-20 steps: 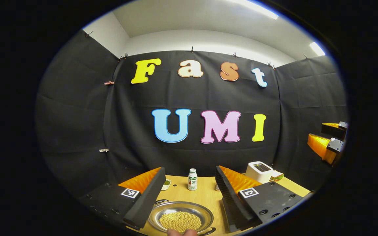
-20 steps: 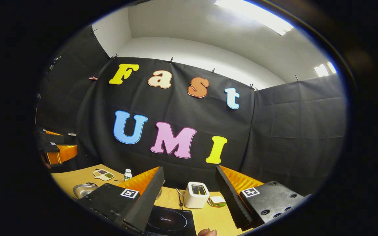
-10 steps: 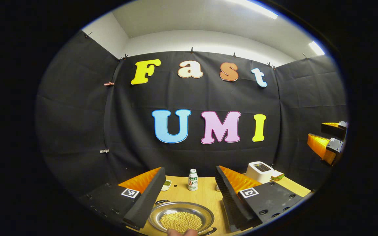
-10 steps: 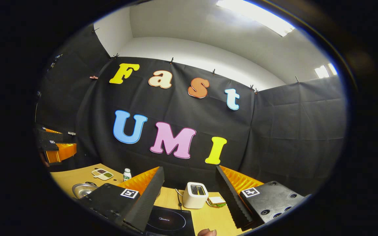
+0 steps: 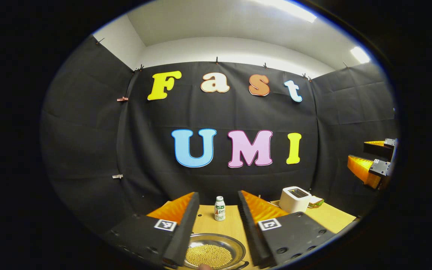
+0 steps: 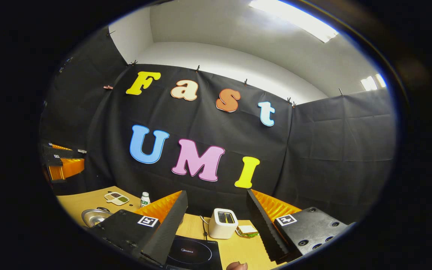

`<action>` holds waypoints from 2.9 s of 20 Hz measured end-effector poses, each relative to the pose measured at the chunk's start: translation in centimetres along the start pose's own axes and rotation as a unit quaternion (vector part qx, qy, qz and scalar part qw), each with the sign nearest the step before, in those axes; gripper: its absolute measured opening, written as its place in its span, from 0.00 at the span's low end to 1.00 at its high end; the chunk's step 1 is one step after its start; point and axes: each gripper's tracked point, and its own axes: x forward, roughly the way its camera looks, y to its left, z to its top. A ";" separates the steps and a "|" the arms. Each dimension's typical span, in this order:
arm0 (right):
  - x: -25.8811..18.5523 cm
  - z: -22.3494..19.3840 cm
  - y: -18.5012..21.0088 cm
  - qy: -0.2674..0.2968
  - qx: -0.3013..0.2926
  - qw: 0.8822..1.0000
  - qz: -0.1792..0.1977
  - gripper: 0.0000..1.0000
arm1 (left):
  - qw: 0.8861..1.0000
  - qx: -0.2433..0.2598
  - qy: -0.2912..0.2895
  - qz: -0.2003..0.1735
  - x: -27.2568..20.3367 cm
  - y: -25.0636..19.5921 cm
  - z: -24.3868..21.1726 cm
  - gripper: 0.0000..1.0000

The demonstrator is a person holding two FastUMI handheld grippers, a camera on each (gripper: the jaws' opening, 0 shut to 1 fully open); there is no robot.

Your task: First push the handle of the pot to place it horizontally, then grasp the pot with both hands and set it on the induction cooktop.

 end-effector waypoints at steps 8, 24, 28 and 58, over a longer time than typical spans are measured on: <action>0.2 -0.1 0.3 0.000 -0.004 1.000 0.001 0.98 | 0.993 -0.063 0.095 -0.039 -0.4 -0.4 -4.8 0.05; 0.0 -1.6 -1.1 0.018 -0.012 1.000 -0.011 0.98 | 0.917 -0.012 0.375 -0.134 -5.1 -1.4 -21.1 0.05; -0.1 -2.0 -1.6 0.021 -0.013 1.000 -0.017 0.98 | 0.866 -0.017 0.463 -0.190 -8.8 -3.4 -25.6 0.05; -0.5 -5.3 -6.8 0.062 -0.020 0.996 -0.064 0.98 | 0.757 0.039 0.630 -0.169 -4.8 -6.8 -38.2 0.05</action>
